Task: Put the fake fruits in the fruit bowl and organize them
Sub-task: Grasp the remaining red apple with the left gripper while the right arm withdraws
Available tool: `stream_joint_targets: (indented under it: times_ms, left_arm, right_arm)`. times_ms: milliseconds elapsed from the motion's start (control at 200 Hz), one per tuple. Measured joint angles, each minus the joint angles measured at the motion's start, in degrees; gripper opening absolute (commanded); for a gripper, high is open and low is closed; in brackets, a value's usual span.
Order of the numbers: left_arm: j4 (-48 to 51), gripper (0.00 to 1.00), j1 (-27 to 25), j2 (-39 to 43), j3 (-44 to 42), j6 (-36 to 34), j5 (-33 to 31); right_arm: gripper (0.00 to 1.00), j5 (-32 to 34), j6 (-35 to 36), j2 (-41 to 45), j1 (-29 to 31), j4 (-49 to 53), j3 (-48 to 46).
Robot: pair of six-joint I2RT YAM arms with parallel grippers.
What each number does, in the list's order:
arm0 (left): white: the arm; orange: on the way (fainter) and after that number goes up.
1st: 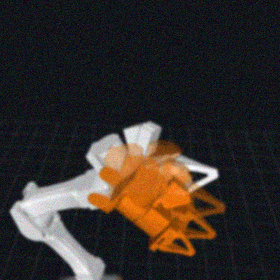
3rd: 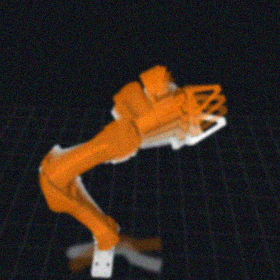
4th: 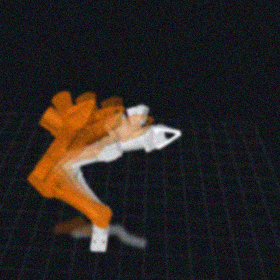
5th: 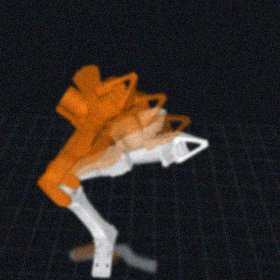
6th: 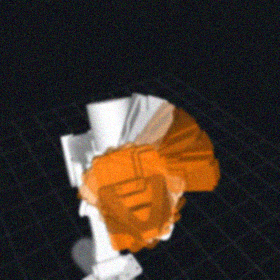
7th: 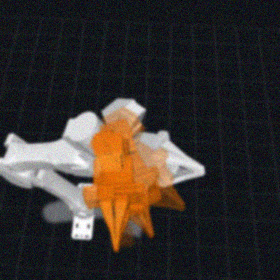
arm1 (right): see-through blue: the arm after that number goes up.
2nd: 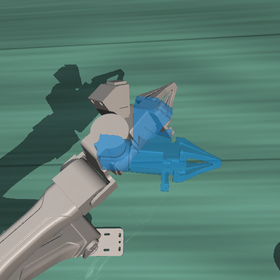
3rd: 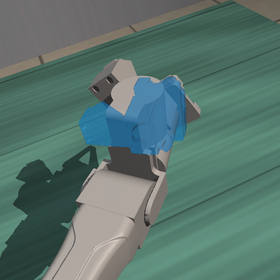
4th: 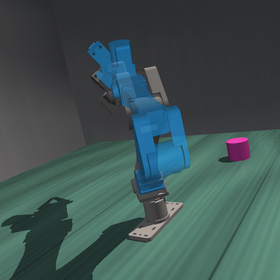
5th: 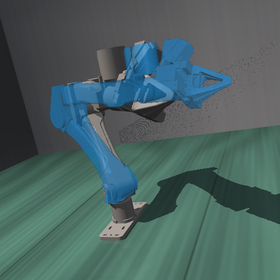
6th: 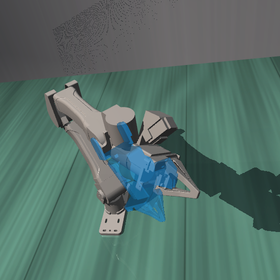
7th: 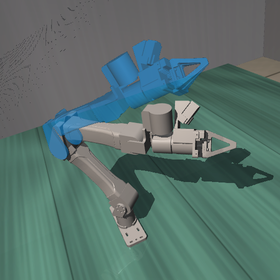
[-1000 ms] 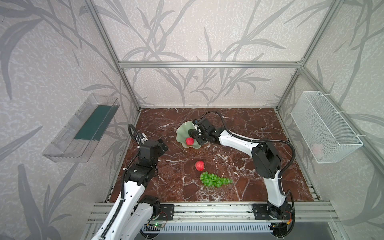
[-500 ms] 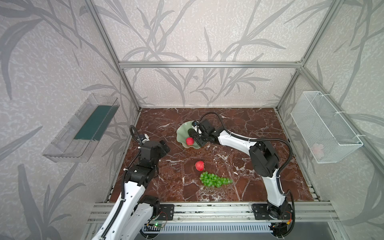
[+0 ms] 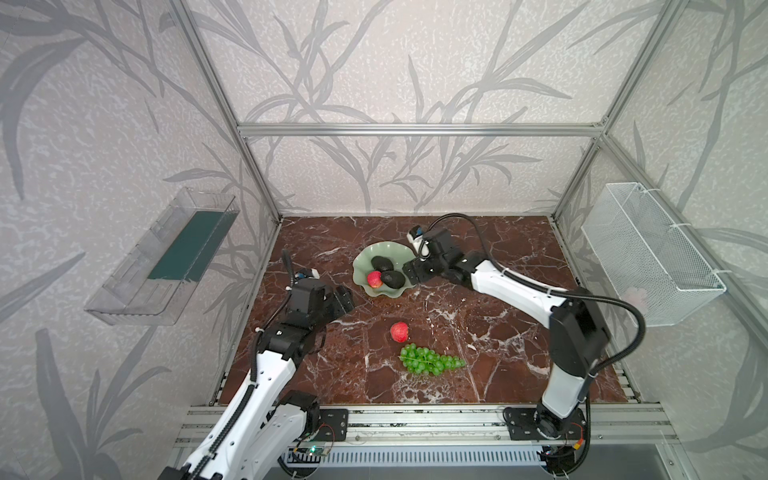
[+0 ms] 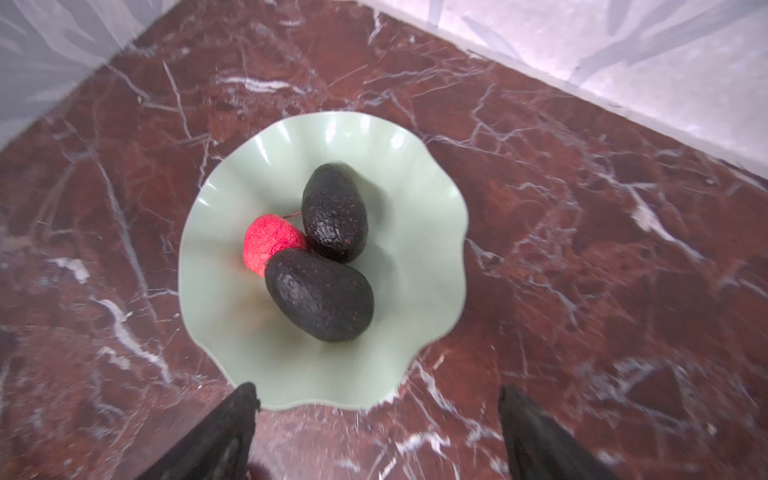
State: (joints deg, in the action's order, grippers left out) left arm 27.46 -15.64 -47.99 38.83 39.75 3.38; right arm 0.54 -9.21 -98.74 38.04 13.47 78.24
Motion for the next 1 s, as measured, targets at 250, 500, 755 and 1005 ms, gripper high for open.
stream_joint_targets:
  times_ms: [250,500,755,1005]
  left_arm:
    - [-0.59,0.88,-13.42,-5.42,-0.02,2.27,-0.11]
    - [-2.71,0.89,-22.1,-18.73,0.94,3.72,-0.98]
    - [-5.73,0.89,-25.4,-29.16,4.81,3.87,-2.01]
    - [-7.52,0.84,-26.34,-36.46,8.22,3.85,-1.97]
  right_arm:
    - [0.94,0.46,-6.21,16.96,-4.42,-4.35,-16.13]
    - [0.94,0.5,-9.68,22.56,-6.99,-4.04,-26.45]
    - [0.94,0.52,-10.71,25.55,-7.67,-4.31,-28.79]
    - [0.94,0.48,-10.71,26.14,-8.39,-4.59,-30.34]
